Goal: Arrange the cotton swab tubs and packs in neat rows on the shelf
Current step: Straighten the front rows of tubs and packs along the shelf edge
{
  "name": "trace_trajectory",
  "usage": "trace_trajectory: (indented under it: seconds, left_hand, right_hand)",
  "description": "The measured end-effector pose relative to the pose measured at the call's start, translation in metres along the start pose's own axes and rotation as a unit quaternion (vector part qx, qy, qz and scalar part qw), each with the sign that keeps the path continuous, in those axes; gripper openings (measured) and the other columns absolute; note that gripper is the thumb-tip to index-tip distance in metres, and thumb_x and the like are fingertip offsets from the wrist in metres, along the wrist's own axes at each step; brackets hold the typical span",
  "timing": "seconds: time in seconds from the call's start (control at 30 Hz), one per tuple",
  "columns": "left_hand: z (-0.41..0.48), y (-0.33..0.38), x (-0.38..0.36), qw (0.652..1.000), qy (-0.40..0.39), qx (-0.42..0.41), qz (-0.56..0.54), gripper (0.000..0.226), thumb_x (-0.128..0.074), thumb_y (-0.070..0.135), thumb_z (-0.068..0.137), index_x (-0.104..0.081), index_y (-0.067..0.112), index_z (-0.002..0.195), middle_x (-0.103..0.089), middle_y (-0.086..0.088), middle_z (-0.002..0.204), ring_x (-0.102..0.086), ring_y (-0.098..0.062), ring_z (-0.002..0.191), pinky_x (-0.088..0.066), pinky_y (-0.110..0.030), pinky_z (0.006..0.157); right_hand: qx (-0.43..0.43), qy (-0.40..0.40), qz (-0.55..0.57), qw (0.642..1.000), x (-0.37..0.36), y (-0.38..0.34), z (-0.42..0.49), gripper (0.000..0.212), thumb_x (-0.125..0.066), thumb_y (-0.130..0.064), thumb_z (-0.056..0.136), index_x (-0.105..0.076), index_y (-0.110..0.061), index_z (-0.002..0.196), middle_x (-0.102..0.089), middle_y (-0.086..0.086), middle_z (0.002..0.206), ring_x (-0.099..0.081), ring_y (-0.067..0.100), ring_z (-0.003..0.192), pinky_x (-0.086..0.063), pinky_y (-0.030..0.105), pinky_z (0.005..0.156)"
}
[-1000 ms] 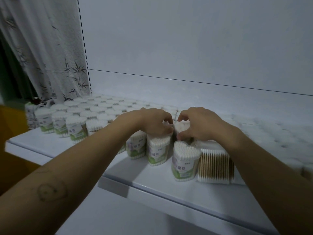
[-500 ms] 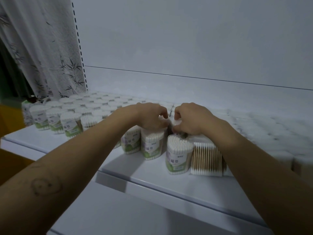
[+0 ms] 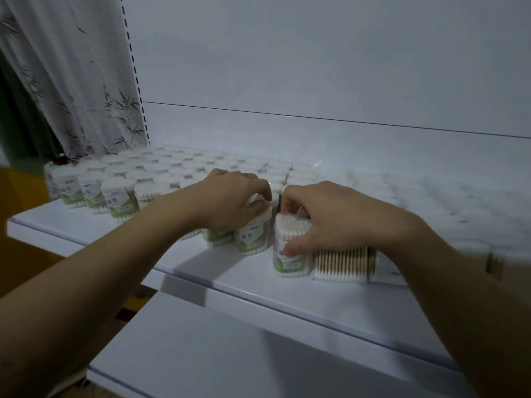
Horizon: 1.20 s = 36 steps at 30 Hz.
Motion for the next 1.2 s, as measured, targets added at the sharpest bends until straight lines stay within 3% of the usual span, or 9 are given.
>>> trace_trajectory:
  seconds: [0.13, 0.27, 0.43, 0.63, 0.77, 0.87, 1.0, 1.1, 1.2]
  left_hand:
    - [-0.002, 0.001, 0.0, 1.0, -0.001, 0.021, 0.006, 0.033, -0.034, 0.038, 0.102, -0.05, 0.03, 0.13, -0.055, 0.005, 0.132, -0.053, -0.021, 0.116, -0.03, -0.04, 0.101]
    - [-0.005, 0.002, -0.002, 1.0, -0.012, 0.029, -0.001, 0.032, -0.035, 0.036, 0.103, -0.051, 0.027, 0.128, -0.055, 0.002, 0.131, -0.053, -0.021, 0.114, -0.035, -0.035, 0.095]
    - [-0.003, 0.002, 0.004, 0.999, 0.002, 0.035, -0.014, 0.029, -0.036, 0.035, 0.102, -0.052, 0.022, 0.124, -0.055, -0.001, 0.128, -0.054, -0.022, 0.108, -0.037, -0.03, 0.081]
    - [-0.002, 0.001, 0.001, 0.999, -0.003, 0.033, -0.01, 0.028, -0.036, 0.036, 0.102, -0.051, 0.022, 0.121, -0.054, 0.0, 0.127, -0.052, -0.02, 0.101, -0.033, -0.032, 0.08]
    - [-0.001, 0.0, 0.005, 0.999, -0.001, 0.036, -0.018, 0.03, -0.035, 0.034, 0.102, -0.05, 0.021, 0.125, -0.051, -0.001, 0.131, -0.052, -0.024, 0.111, -0.031, -0.034, 0.086]
    - [-0.003, 0.007, 0.016, 0.998, 0.056, 0.015, -0.021, 0.03, -0.037, 0.036, 0.101, -0.051, 0.022, 0.124, -0.051, -0.002, 0.132, -0.051, -0.025, 0.117, -0.029, -0.044, 0.106]
    - [-0.01, 0.031, 0.022, 0.994, 0.109, -0.026, 0.01, 0.034, -0.046, 0.042, 0.096, -0.053, 0.029, 0.127, -0.054, 0.003, 0.132, -0.049, -0.02, 0.122, -0.023, -0.048, 0.113]
    - [-0.013, 0.047, 0.023, 0.989, 0.14, -0.03, 0.042, 0.04, -0.048, 0.044, 0.094, -0.05, 0.028, 0.13, -0.052, 0.001, 0.136, -0.045, -0.021, 0.126, -0.021, -0.044, 0.112]
    - [-0.02, 0.07, 0.022, 0.974, 0.223, -0.031, 0.028, 0.038, -0.045, 0.045, 0.094, -0.055, 0.025, 0.124, -0.06, 0.0, 0.125, -0.051, -0.023, 0.116, -0.028, -0.043, 0.1]
  right_hand:
    - [-0.003, 0.03, 0.01, 0.999, 0.002, 0.004, 0.004, 0.049, -0.073, -0.053, 0.074, -0.045, -0.033, 0.109, -0.056, -0.011, 0.106, -0.053, 0.014, 0.096, -0.044, 0.032, 0.079]
    - [-0.024, 0.048, -0.048, 0.997, -0.002, 0.006, 0.011, 0.043, -0.07, -0.046, 0.079, -0.039, -0.033, 0.106, -0.053, -0.006, 0.106, -0.047, 0.018, 0.093, -0.033, 0.03, 0.078]
    - [-0.058, 0.057, -0.111, 0.991, -0.002, 0.01, 0.024, 0.048, -0.066, -0.042, 0.084, -0.046, -0.026, 0.125, -0.049, 0.001, 0.124, -0.045, 0.023, 0.114, -0.035, 0.038, 0.095]
    - [-0.09, 0.056, -0.113, 0.988, -0.006, 0.014, 0.027, 0.045, -0.066, -0.037, 0.084, -0.047, -0.025, 0.123, -0.048, 0.001, 0.123, -0.045, 0.023, 0.114, -0.035, 0.037, 0.09]
    - [-0.102, 0.049, -0.101, 0.988, -0.004, 0.014, 0.028, 0.053, -0.068, -0.04, 0.083, -0.045, -0.025, 0.129, -0.045, 0.003, 0.132, -0.042, 0.023, 0.12, -0.035, 0.038, 0.095]
    - [-0.106, 0.089, -0.05, 0.989, 0.012, 0.014, 0.013, 0.07, -0.07, -0.046, 0.08, -0.04, -0.028, 0.14, -0.034, 0.002, 0.148, -0.034, 0.023, 0.133, -0.03, 0.04, 0.107]
    - [-0.121, 0.15, -0.017, 0.981, 0.04, 0.024, -0.023, 0.056, -0.067, -0.042, 0.086, -0.046, -0.033, 0.137, -0.042, -0.004, 0.145, -0.037, 0.018, 0.133, -0.03, 0.037, 0.109]
    - [-0.135, 0.145, -0.023, 0.98, 0.039, 0.033, -0.043, 0.052, -0.067, -0.041, 0.086, -0.048, -0.035, 0.134, -0.043, -0.006, 0.144, -0.037, 0.017, 0.132, -0.027, 0.036, 0.109]
    - [-0.136, 0.154, -0.028, 0.978, 0.032, 0.04, -0.058, 0.05, -0.067, -0.039, 0.087, -0.05, -0.034, 0.134, -0.044, -0.006, 0.143, -0.037, 0.016, 0.131, -0.025, 0.034, 0.109]
Point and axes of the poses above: each hand's wrist, its own z-axis towards the middle knuckle, its own x-axis out of the back of the hand, y = z × x, the point moved 10 cm from there along z, towards the middle knuckle
